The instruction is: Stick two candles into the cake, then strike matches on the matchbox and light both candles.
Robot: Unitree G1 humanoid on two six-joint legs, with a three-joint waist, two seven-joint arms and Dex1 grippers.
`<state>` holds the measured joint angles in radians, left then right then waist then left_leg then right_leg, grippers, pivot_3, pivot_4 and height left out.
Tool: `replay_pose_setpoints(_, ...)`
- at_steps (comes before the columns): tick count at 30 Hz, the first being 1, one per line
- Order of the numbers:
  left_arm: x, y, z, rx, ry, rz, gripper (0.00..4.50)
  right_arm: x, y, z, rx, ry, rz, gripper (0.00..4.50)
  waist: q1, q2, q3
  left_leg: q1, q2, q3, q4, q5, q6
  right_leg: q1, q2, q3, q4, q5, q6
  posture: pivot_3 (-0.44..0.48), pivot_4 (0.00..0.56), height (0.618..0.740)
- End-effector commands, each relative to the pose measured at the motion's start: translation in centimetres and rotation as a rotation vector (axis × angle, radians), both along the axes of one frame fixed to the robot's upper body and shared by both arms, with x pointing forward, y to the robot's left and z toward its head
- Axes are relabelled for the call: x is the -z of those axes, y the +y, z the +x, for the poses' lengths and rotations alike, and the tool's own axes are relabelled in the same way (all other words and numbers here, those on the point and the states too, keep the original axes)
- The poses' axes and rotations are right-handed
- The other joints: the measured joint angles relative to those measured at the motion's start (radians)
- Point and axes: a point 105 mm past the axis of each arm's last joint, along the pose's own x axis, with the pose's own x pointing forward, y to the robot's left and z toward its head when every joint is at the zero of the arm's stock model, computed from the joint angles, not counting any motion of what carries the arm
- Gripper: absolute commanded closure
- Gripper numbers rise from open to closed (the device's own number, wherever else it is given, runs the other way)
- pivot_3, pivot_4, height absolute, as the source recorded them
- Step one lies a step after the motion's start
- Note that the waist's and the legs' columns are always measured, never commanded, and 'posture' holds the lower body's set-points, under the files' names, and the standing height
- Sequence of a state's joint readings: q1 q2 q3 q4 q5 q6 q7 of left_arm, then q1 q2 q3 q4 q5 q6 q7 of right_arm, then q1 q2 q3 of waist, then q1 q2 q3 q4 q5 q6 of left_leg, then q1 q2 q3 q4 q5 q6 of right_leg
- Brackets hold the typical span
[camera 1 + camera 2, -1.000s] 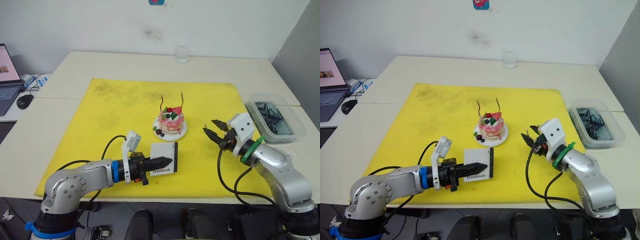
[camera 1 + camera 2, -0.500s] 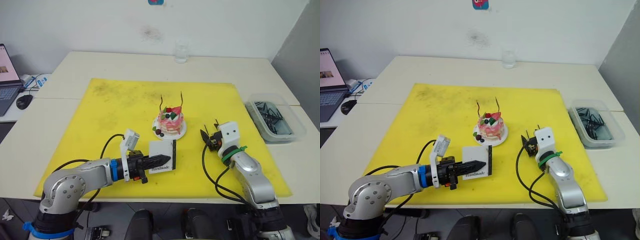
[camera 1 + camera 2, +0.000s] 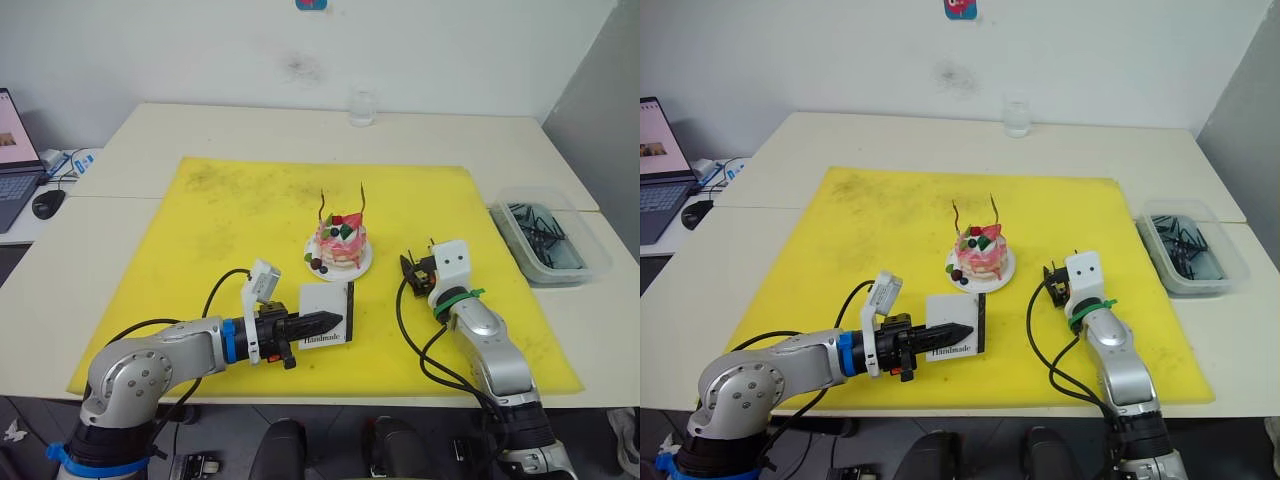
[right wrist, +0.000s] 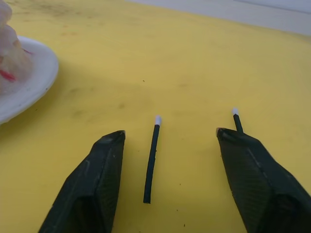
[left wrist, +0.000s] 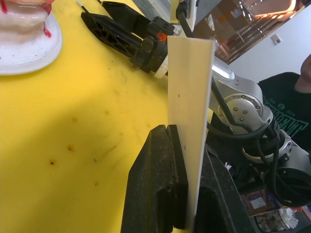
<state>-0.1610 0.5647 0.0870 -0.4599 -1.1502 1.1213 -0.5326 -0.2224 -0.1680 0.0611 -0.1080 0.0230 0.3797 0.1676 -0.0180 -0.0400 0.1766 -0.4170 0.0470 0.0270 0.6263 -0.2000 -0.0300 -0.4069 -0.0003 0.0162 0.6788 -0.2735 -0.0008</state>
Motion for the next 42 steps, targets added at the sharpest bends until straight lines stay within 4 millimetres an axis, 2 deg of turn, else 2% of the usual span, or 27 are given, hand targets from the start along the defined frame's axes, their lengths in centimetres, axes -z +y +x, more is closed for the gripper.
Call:
replay_pose_setpoints(1, -0.5, -0.2, -0.1, 0.009, -0.034, -0.007, 4.5, -0.2, 0.5, 0.0, 0.002, 0.006, 0.006, 2.62, -0.001, 0.0, 0.0, 0.0, 0.0, 0.0, 0.0, 0.0, 0.0, 0.0, 0.0, 0.0, 0.0, 0.0, 0.0, 0.0, 0.15, 0.74)
replay_pose_setpoints(6, -0.5, -0.3, 0.0, 0.012, -0.035, -0.004, 4.5, -0.2, 0.7, 0.2, 0.025, 0.031, 0.03, 4.46, -0.007, 0.0, 0.0, 0.0, 0.0, 0.0, 0.0, 0.0, 0.0, 0.0, 0.0, 0.0, 0.0, 0.0, 0.0, 0.0, 0.15, 0.74)
replay_pose_setpoints(11, -0.5, -0.3, 0.0, 0.013, -0.036, -0.004, 4.5, -0.5, 1.2, 0.1, 0.011, 0.033, 0.048, 4.46, -0.009, 0.0, 0.0, 0.0, 0.0, 0.0, 0.0, 0.0, 0.0, 0.0, 0.0, 0.0, 0.0, 0.0, 0.0, 0.0, 0.15, 0.74)
replay_pose_setpoints(18, -0.4, -0.4, -0.1, 0.011, -0.034, -0.004, 4.5, -2.7, 1.6, -0.8, -0.046, -0.005, 0.08, 4.46, -0.009, 0.0, 0.0, 0.0, 0.0, 0.0, 0.0, 0.0, 0.0, 0.0, 0.0, 0.0, 0.0, 0.0, 0.0, 0.0, 0.15, 0.74)
replay_pose_setpoints(22, -0.4, -0.6, -0.1, 0.013, -0.034, -0.008, 4.5, -4.5, 2.0, -2.5, -0.125, -0.025, 0.073, 4.46, -0.008, 0.0, 0.0, -0.001, 0.0, 0.0, 0.0, 0.0, 0.0, 0.0, 0.0, 0.0, 0.0, 0.0, 0.0, 0.0, 0.15, 0.74)
replay_pose_setpoints(25, -0.4, -0.6, -0.1, 0.015, -0.033, -0.009, 4.5, -4.8, 1.9, -4.2, -0.19, -0.008, 0.053, 4.46, -0.008, 0.0, 0.0, 0.0, 0.0, 0.0, 0.0, 0.0, 0.0, 0.0, 0.0, 0.0, 0.0, 0.0, 0.0, 0.0, 0.15, 0.74)
replay_pose_setpoints(28, -0.4, -0.6, -0.2, 0.023, -0.028, -0.008, 4.5, -4.1, 1.5, -6.9, -0.284, 0.027, -0.001, 4.46, -0.006, 0.0, 0.0, 0.0, 0.0, 0.0, 0.0, 0.0, 0.0, 0.0, 0.0, -0.001, 0.0, 0.0, 0.0, 0.0, 0.15, 0.74)
replay_pose_setpoints(33, -0.4, -0.6, -0.4, 0.048, -0.009, -0.013, 4.5, -2.6, 0.9, -9.4, -0.354, 0.069, -0.031, 4.46, -0.01, 0.0, 0.0, 0.0, 0.0, 0.0, 0.0, 0.0, 0.0, 0.0, 0.0, 0.0, 0.0, -0.001, 0.0, 0.0, 0.15, 0.74)
replay_pose_setpoints(37, -0.3, -0.6, -0.7, 0.067, 0.006, -0.008, 4.5, -2.1, 0.8, -9.7, -0.353, 0.03, -0.022, 4.46, -0.012, 0.0, 0.0, 0.001, 0.0, -0.001, 0.0, 0.0, 0.0, 0.0, 0.0, -0.001, 0.0, -0.002, -0.002, 0.0, 0.15, 0.74)
replay_pose_setpoints(42, -0.4, -0.6, -0.6, 0.063, 0.002, -0.006, 4.5, -0.4, 0.5, -9.3, -0.313, 0.063, 0.002, 4.46, -0.01, 0.0, 0.0, 0.0, 0.0, 0.0, 0.0, 0.0, 0.0, 0.0, -0.001, 0.0, -0.001, -0.002, -0.002, 0.0, 0.15, 0.74)
